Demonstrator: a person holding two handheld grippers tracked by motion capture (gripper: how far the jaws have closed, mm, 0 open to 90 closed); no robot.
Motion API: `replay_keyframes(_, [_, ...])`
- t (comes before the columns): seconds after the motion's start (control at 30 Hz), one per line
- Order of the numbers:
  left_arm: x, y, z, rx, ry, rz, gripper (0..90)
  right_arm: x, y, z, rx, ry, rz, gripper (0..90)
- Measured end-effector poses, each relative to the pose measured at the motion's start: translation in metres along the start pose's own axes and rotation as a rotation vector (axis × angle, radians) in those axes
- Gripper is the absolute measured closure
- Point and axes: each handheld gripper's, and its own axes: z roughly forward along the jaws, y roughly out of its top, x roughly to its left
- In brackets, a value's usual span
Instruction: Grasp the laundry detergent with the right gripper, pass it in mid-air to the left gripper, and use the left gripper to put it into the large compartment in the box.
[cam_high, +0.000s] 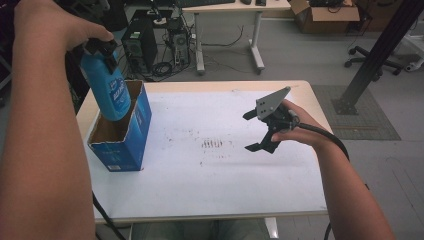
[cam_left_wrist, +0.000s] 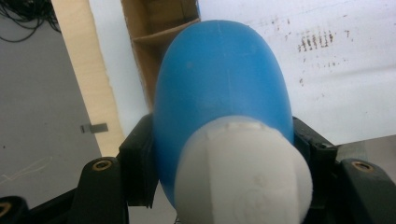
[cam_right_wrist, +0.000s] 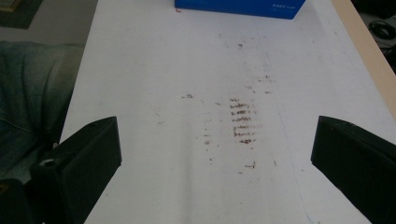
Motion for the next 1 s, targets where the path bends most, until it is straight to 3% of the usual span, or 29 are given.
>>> replay_keyframes(0.23, [0.009,-0.001,0.009,0.008,-0.004,-0.017,37.9,-0.002,0.003,-0.012,0.064,0.002,-0.023,1.9])
replay_keyframes(0.73, [0.025,0.001,0.034,0.027,-0.006,-0.054,37.9,-0.008,0.002,-0.033,0.2,0.017,-0.011,2.4])
replay_keyframes(1.0, [0.029,0.003,0.053,0.035,-0.011,-0.064,37.9,-0.008,0.002,-0.04,0.219,0.009,-0.008,2.5])
